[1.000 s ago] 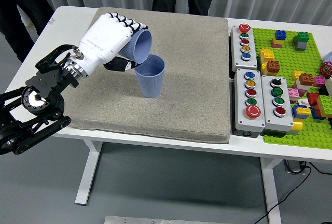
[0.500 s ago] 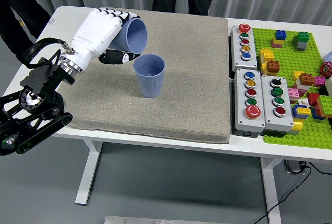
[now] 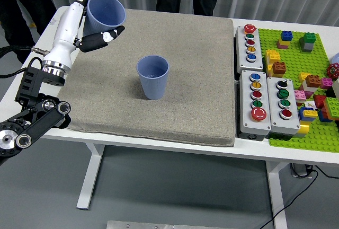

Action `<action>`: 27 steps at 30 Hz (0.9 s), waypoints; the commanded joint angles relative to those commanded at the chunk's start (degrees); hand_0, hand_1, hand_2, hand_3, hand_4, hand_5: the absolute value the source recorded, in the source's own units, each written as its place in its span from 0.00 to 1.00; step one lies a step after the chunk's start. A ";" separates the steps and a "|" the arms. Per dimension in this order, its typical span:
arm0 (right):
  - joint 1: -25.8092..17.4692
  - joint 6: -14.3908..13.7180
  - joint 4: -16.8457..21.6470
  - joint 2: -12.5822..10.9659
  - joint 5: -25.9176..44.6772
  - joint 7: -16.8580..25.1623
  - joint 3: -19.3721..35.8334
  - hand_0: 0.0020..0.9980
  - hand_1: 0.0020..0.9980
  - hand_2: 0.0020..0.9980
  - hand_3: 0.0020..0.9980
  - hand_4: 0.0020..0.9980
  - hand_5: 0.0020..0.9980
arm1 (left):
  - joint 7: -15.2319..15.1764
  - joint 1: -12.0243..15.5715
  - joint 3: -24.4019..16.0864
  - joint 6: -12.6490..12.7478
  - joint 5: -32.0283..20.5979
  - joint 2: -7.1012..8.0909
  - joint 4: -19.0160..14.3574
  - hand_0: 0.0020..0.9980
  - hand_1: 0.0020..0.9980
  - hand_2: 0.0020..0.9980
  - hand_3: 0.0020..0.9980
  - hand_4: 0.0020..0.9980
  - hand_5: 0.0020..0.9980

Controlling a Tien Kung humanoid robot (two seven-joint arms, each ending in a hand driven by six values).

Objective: Pick cup pour cup place

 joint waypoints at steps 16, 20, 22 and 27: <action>0.36 -0.10 0.00 0.11 0.71 0.13 -0.51 0.68 0.63 0.55 0.56 0.00 0.07 | -7.32 6.81 -3.67 5.06 -21.33 -9.90 5.06 0.55 0.52 0.51 0.49 0.71 0.26; 0.47 -0.06 0.00 0.15 0.47 0.12 -0.28 0.68 0.63 0.56 0.56 0.00 0.07 | -7.98 7.79 -2.75 5.06 -16.11 -11.94 5.89 0.58 0.57 0.53 0.52 0.70 0.26; 0.51 -0.06 0.00 0.15 0.51 0.13 -0.30 0.68 0.63 0.56 0.56 0.00 0.07 | -8.19 8.04 -2.26 5.06 -15.12 -12.20 6.17 0.58 0.57 0.53 0.52 0.70 0.26; 0.55 -0.07 0.00 0.15 0.60 0.16 -0.29 0.68 0.63 0.56 0.56 0.00 0.07 | -9.92 9.04 -1.16 5.06 -16.18 -12.72 7.75 0.58 0.57 0.53 0.53 0.70 0.26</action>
